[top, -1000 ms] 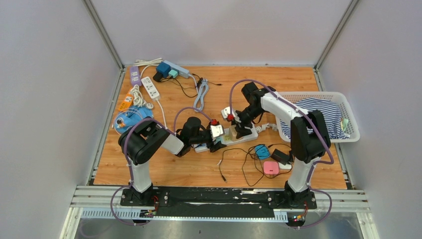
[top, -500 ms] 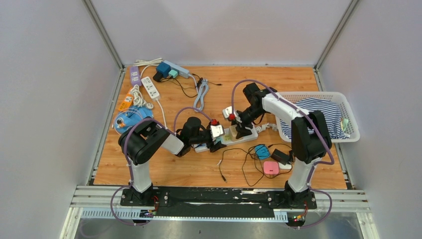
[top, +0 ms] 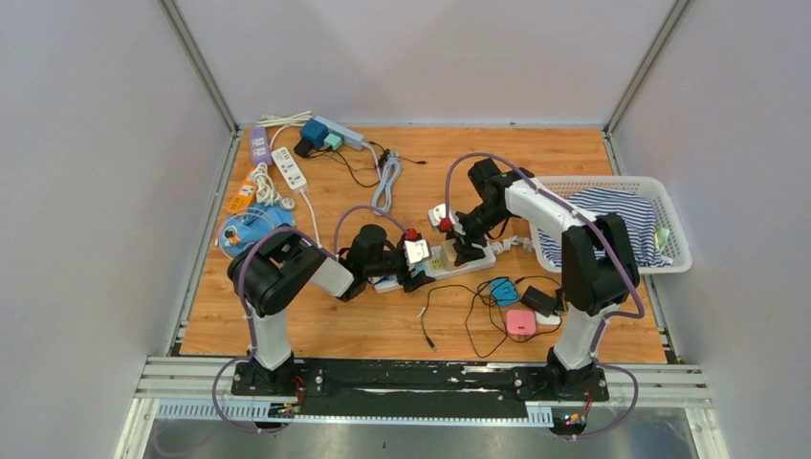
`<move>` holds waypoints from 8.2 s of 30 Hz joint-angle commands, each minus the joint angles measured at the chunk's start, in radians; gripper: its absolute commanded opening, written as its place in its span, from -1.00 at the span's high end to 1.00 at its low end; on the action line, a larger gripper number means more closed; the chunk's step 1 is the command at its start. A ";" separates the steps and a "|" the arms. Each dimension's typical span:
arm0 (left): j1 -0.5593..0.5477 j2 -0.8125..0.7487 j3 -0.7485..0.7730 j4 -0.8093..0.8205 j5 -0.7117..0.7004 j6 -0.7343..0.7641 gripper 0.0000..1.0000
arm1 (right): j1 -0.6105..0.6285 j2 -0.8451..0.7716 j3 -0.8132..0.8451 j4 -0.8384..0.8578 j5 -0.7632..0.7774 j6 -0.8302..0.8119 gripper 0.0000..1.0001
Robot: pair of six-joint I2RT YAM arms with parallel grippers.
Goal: Pull the plug off the socket
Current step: Remove the plug from the socket, then place the plug at the center of the board.
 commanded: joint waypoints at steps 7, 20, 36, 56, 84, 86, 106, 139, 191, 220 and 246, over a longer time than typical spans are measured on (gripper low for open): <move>0.011 0.018 -0.011 -0.060 -0.071 -0.008 1.00 | 0.038 -0.030 -0.006 -0.136 -0.098 -0.047 1.00; 0.010 0.018 -0.011 -0.061 -0.077 -0.010 1.00 | 0.047 -0.061 -0.005 -0.113 -0.136 -0.016 1.00; 0.008 0.020 -0.009 -0.060 -0.083 -0.010 1.00 | -0.017 -0.094 -0.031 -0.121 -0.214 -0.043 1.00; -0.007 0.007 -0.020 -0.058 -0.134 -0.007 -0.38 | -0.019 -0.146 -0.028 -0.161 -0.162 -0.085 1.00; -0.024 -0.114 -0.165 0.133 -0.252 -0.074 -1.00 | -0.203 -0.454 -0.118 -0.363 -0.118 -0.155 1.00; -0.024 -0.122 -0.176 0.150 -0.273 -0.080 -1.00 | -0.220 -0.482 -0.139 -0.375 -0.110 -0.141 1.00; -0.024 -0.135 -0.202 0.187 -0.317 -0.086 -1.00 | -0.459 -0.783 -0.314 -0.248 -0.001 0.106 1.00; -0.024 -0.138 -0.210 0.197 -0.323 -0.082 -1.00 | -1.356 -0.697 -0.287 -0.545 0.039 -0.259 0.99; -0.024 -0.133 -0.206 0.196 -0.318 -0.080 -1.00 | -1.509 -0.402 -0.526 -0.103 0.006 -0.187 -0.20; -0.024 -0.143 -0.224 0.224 -0.318 -0.083 -1.00 | -1.511 -0.567 -0.471 -0.270 0.001 -0.216 -0.47; -0.024 -0.345 -0.228 0.081 -0.334 -0.156 -1.00 | -1.352 -0.722 -0.254 -0.673 -0.167 -0.302 -0.55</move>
